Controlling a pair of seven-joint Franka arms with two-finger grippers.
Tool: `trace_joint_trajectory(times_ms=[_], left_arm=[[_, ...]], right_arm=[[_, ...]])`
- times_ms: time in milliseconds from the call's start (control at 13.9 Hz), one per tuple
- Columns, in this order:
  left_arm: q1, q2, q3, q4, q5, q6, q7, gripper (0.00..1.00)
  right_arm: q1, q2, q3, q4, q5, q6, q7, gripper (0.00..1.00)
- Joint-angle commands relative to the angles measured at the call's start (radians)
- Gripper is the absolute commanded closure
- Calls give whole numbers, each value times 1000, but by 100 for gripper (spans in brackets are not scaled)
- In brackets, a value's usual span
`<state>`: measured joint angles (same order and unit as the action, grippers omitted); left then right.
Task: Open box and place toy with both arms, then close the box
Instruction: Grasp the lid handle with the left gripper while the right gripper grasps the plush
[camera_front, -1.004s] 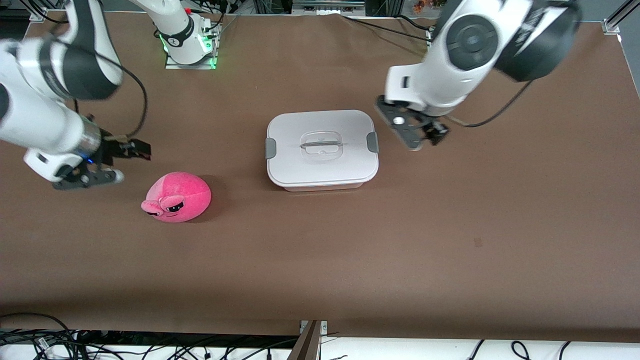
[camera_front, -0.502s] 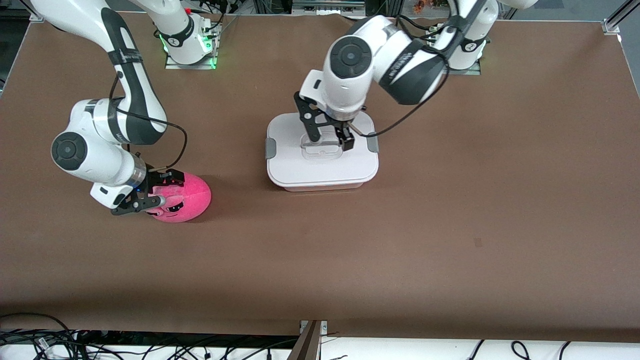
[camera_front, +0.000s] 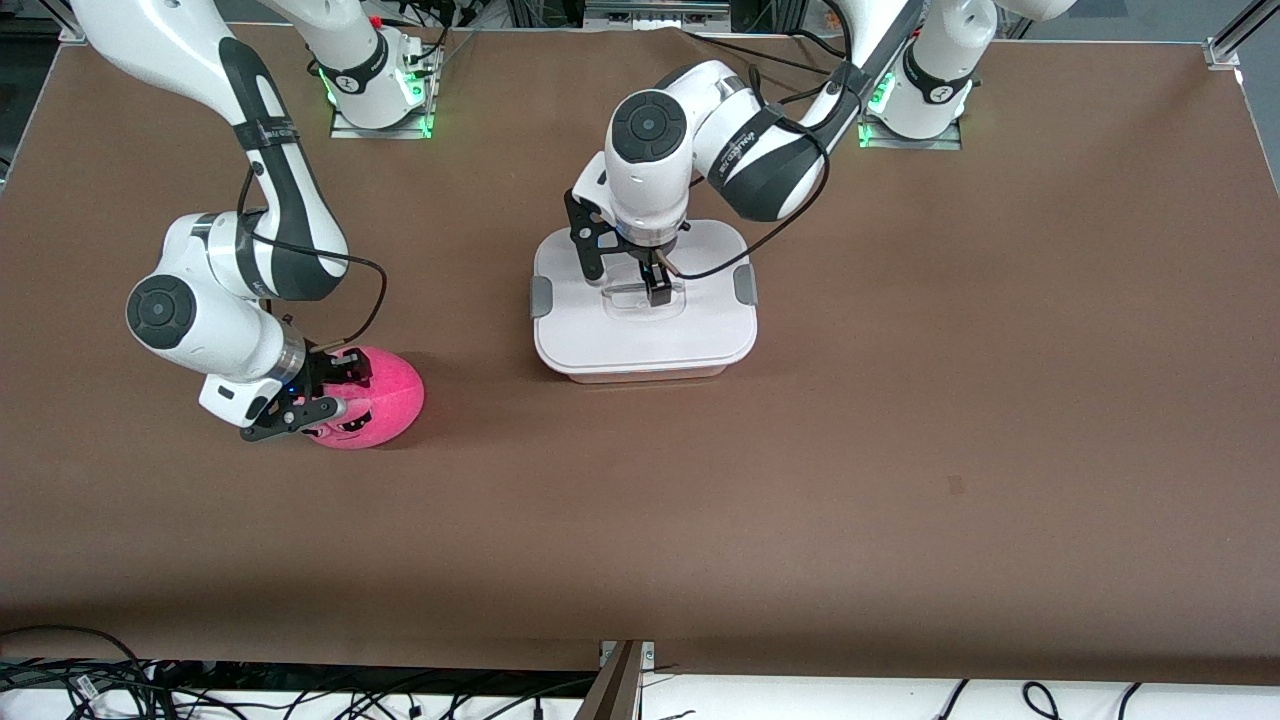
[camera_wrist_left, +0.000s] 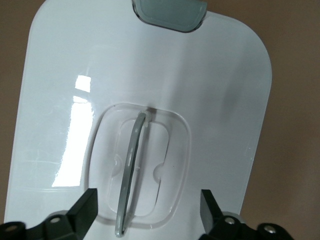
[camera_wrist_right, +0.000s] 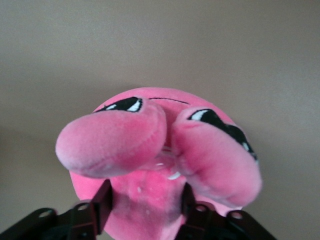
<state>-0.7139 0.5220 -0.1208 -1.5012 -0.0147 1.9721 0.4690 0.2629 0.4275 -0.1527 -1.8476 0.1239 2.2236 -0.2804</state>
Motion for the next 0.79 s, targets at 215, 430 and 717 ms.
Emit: trace_joint_trajectory(times_ms=[215, 430, 717], left_arm=[[-10, 16, 9, -1, 107, 50, 8, 49], [-18, 19, 6, -1, 90, 54, 7, 60], [-39, 10, 4, 2, 91, 45, 25, 100]], right_arm=[[-5, -6, 1, 11, 19, 2, -34, 100], [-5, -10, -1, 37, 6, 2, -36, 100], [-2, -32, -1, 74, 6, -30, -88, 100]])
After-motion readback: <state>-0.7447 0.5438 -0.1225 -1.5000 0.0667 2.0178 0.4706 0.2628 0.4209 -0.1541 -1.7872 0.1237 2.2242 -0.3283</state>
